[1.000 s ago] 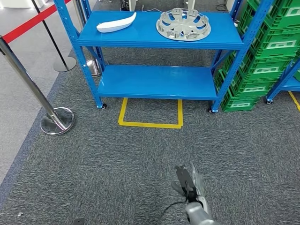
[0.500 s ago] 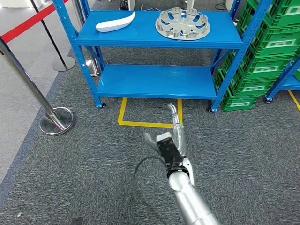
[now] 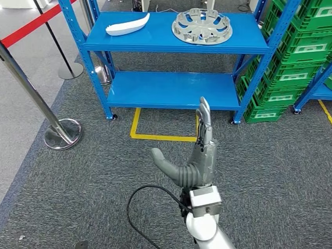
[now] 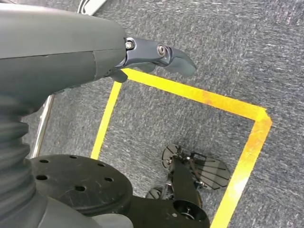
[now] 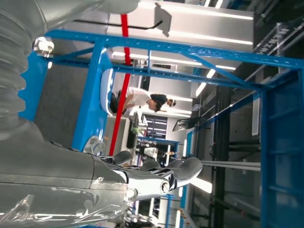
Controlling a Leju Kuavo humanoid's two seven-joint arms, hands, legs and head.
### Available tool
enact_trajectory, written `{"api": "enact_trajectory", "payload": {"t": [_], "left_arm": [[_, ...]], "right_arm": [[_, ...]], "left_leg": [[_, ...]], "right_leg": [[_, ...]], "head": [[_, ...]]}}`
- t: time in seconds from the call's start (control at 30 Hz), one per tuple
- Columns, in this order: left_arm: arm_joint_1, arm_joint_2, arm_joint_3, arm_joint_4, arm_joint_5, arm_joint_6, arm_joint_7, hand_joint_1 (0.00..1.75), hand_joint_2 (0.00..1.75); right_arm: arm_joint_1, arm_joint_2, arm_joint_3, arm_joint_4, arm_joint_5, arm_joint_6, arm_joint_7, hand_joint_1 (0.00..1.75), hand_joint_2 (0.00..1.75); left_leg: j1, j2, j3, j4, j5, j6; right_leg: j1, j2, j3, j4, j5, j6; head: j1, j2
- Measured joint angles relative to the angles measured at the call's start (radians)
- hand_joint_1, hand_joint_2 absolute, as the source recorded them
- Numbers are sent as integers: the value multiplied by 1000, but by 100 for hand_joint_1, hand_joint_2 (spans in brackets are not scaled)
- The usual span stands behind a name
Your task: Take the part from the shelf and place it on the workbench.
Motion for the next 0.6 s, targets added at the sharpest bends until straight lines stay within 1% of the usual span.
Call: {"api": "enact_trajectory", "payload": {"t": [0.03,0.13,0.23,0.47,0.6], "left_arm": [[0,-1,4,0,2,3,3,0,175],[2,-3,10,0,7,10,11,0,175],[2,-6,21,0,9,12,15,0,175],[2,-11,29,0,-3,5,14,0,175],[1,-13,29,0,-17,4,13,0,175]], "right_arm": [[8,-4,4,-14,-13,4,0,0,0],[27,-15,11,-44,-36,5,2,0,0],[38,-20,12,-54,-22,-18,4,0,0],[42,-26,16,-57,69,-69,3,0,0],[40,-28,21,-57,169,-138,-14,0,0]], "left_leg": [[0,0,0,0,0,0],[0,0,0,0,0,0],[0,0,0,0,0,0],[0,0,0,0,0,0],[0,0,0,0,0,0]], "right_leg": [[0,0,0,0,0,0],[0,0,0,0,0,0],[0,0,0,0,0,0],[0,0,0,0,0,0],[0,0,0,0,0,0]], "head": [[0,0],[0,0],[0,0],[0,0],[0,0]]}}
